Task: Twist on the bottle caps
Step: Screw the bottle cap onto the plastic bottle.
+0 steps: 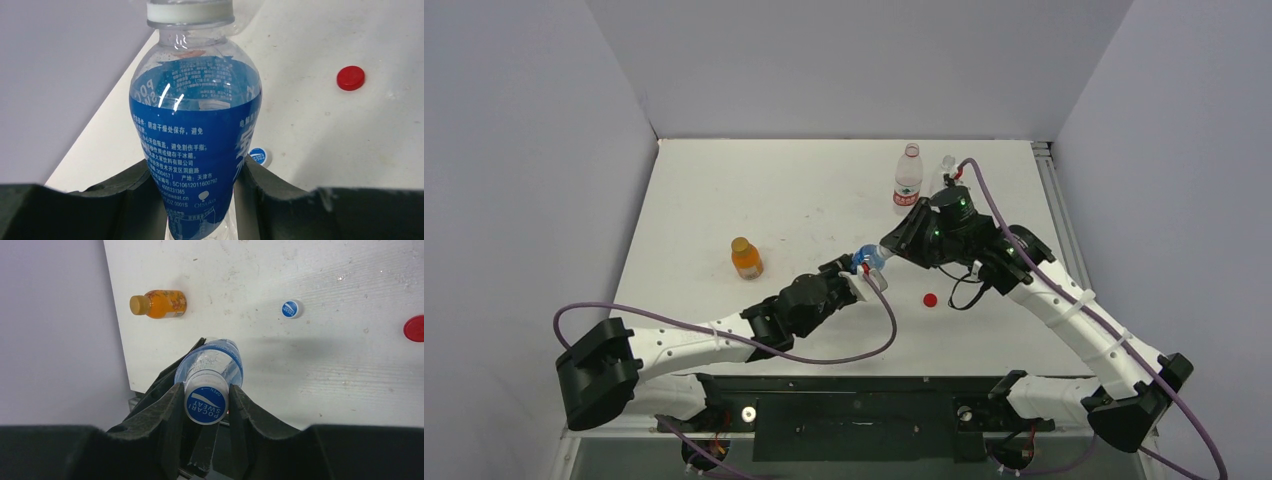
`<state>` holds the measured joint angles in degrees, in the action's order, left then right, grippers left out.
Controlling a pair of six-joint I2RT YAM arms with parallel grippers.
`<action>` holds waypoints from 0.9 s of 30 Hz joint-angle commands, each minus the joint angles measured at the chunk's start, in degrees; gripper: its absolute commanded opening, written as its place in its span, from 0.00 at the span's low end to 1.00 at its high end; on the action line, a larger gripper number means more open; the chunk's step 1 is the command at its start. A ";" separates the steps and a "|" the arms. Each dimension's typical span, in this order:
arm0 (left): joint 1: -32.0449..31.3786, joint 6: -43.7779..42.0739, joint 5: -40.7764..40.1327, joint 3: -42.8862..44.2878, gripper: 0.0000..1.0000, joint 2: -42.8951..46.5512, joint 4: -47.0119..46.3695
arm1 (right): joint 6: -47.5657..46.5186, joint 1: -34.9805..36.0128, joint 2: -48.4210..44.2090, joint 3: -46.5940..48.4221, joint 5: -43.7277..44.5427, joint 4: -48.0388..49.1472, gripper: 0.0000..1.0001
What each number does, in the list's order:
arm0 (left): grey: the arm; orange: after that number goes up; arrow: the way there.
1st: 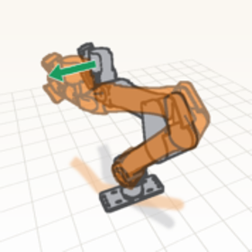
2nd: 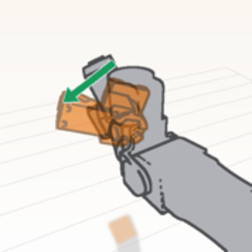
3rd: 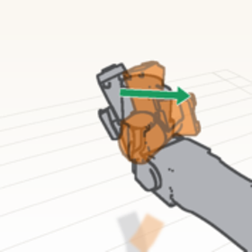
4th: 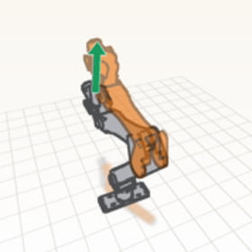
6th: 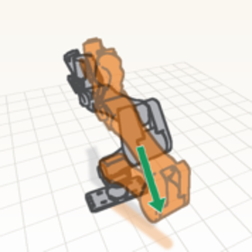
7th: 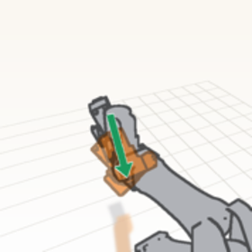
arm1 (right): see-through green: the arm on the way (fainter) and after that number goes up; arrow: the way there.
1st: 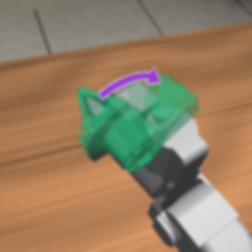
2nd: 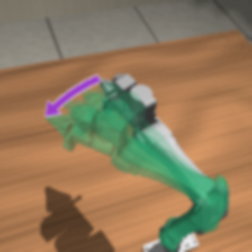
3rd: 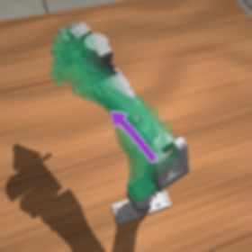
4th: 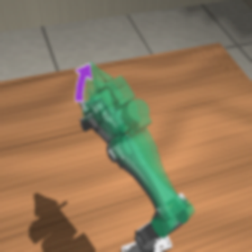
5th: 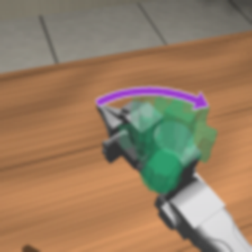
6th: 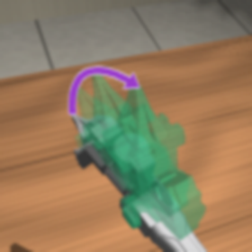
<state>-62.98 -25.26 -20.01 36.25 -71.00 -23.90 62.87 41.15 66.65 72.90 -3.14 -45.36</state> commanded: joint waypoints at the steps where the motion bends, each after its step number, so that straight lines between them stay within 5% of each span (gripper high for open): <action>1: -0.74 -1.19 -3.67 3.53 0.00 -0.65 -22.27 | 3.79 2.08 4.55 3.53 -6.32 -6.72 0.00; 10: -0.72 -0.47 -3.62 3.18 0.00 -3.55 -24.72 | 5.18 2.03 7.84 7.73 -4.15 -8.66 0.01; 27: 1.69 7.05 0.91 3.74 0.00 -6.41 -21.09 | 2.92 2.06 8.53 15.37 0.75 -14.32 0.21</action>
<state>-61.78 -22.11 -21.58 36.25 -76.97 -36.38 66.11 40.95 74.63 86.35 2.11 -56.10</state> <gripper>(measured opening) 0.386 0.300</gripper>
